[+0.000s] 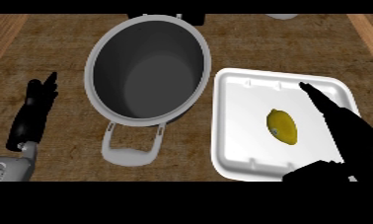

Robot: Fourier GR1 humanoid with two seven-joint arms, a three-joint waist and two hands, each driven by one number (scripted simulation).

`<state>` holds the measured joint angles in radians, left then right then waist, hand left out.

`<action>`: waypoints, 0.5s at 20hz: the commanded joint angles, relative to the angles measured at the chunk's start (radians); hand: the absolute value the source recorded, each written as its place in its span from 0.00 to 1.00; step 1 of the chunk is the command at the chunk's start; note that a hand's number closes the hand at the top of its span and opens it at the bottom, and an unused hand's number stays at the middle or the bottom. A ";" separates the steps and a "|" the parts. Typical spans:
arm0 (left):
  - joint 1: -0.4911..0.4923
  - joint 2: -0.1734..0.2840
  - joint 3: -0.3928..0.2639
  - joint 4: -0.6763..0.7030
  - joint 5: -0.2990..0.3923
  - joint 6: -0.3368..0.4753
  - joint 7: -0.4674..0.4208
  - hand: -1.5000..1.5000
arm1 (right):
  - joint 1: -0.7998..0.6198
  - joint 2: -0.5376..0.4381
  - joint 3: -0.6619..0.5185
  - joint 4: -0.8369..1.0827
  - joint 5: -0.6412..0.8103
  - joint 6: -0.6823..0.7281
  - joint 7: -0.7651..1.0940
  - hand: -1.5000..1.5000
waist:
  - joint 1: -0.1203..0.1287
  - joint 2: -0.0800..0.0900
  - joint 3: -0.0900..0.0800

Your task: Pick the lemon from the tray and place it in the pot

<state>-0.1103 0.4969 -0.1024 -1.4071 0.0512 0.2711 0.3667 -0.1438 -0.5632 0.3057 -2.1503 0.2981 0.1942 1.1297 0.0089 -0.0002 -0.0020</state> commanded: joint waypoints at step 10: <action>0.006 0.031 0.093 0.015 0.024 -0.100 -0.011 0.50 | 0.011 0.034 -0.008 0.172 0.024 0.068 0.027 0.00 | -0.006 0.000 0.002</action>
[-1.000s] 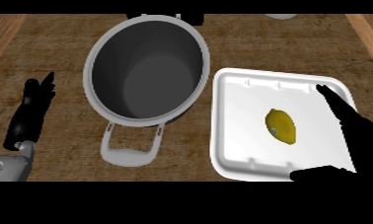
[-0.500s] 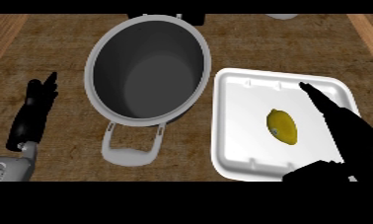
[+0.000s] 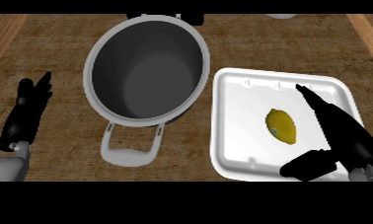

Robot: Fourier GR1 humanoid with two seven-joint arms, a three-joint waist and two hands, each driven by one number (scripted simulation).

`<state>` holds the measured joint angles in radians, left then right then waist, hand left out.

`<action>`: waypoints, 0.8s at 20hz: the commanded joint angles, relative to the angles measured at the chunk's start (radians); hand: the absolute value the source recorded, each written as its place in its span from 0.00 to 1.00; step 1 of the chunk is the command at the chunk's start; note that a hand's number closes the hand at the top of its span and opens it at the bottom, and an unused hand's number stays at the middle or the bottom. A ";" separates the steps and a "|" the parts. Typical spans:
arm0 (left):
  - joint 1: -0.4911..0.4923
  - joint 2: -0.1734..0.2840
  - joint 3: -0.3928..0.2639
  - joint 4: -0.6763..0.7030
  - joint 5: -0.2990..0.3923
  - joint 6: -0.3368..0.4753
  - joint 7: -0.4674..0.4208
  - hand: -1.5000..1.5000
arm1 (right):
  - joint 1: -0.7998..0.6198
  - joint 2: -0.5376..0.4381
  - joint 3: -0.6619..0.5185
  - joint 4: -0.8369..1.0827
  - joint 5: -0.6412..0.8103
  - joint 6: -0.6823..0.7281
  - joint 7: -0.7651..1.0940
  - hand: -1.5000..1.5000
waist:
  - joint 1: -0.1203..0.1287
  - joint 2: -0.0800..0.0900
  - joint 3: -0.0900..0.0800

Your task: Pick the lemon from the tray and place it in the pot

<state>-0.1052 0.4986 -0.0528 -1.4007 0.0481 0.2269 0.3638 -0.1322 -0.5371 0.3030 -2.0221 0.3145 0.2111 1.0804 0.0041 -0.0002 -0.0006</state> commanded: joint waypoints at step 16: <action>-0.027 -0.100 0.045 0.007 -0.110 -0.008 0.032 0.50 | -0.014 0.148 -0.008 0.232 0.175 0.080 -0.017 0.00 | -0.008 0.001 0.000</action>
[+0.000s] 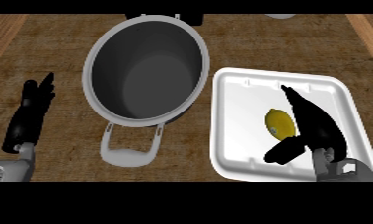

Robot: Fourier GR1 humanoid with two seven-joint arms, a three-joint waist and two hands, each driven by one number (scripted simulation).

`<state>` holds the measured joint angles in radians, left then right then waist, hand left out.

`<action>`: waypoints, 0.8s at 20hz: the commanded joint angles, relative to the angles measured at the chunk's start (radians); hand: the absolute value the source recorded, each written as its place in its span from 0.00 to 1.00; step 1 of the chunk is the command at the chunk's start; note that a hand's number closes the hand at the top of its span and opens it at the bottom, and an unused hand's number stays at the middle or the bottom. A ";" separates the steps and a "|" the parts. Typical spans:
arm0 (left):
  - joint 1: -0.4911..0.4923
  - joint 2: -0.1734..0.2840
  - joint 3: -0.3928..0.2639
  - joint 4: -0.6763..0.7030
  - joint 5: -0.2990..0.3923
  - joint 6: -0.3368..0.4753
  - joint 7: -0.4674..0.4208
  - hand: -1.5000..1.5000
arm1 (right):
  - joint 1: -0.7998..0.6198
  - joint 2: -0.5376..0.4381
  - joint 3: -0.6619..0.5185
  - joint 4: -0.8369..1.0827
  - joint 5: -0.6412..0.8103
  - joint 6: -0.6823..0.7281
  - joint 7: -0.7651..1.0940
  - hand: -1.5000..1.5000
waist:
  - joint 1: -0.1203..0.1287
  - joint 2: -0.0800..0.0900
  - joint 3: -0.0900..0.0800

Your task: Pick the lemon from the tray and place it in the pot

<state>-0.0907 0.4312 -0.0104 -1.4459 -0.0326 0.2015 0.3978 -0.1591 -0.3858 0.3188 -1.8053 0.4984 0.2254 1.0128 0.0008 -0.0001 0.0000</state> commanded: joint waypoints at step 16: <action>-0.053 -0.048 0.123 0.041 -0.068 -0.110 -0.011 0.50 | -0.042 0.140 -0.133 0.197 0.082 0.091 -0.073 0.00 | -0.002 0.000 0.000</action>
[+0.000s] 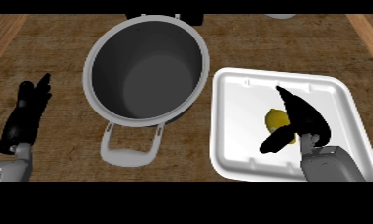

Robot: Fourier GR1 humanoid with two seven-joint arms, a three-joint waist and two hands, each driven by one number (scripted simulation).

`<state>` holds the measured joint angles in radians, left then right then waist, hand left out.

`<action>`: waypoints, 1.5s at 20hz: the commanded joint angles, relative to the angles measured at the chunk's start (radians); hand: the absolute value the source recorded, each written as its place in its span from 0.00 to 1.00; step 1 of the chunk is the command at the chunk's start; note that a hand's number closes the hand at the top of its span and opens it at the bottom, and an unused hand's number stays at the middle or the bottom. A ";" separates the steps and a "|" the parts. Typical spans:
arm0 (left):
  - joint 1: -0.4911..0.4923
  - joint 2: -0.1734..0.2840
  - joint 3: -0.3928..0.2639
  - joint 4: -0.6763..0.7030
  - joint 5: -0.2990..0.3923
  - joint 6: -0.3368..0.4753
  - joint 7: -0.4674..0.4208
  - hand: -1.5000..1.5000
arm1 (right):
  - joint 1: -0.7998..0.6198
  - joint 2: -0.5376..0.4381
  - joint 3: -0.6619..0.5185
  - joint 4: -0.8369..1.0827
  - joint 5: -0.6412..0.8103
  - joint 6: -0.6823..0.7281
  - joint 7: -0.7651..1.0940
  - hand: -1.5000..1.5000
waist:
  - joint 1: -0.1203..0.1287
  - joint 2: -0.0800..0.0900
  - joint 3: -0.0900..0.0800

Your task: Pick the lemon from the tray and place it in the pot

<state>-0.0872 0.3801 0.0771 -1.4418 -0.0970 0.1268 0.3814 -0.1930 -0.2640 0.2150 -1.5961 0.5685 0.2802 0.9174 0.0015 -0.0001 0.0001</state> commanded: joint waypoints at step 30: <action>-0.004 -0.088 0.059 -0.014 -0.079 -0.054 0.014 0.50 | 0.013 -0.256 0.029 -0.091 0.284 0.039 -0.570 1.00 | -0.006 -0.002 0.000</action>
<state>-0.0893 0.3062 0.1427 -1.4515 -0.1677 0.0631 0.3821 -0.1822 -0.4185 0.2226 -1.6268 0.8375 0.2828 0.4722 0.0004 -0.0006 0.0002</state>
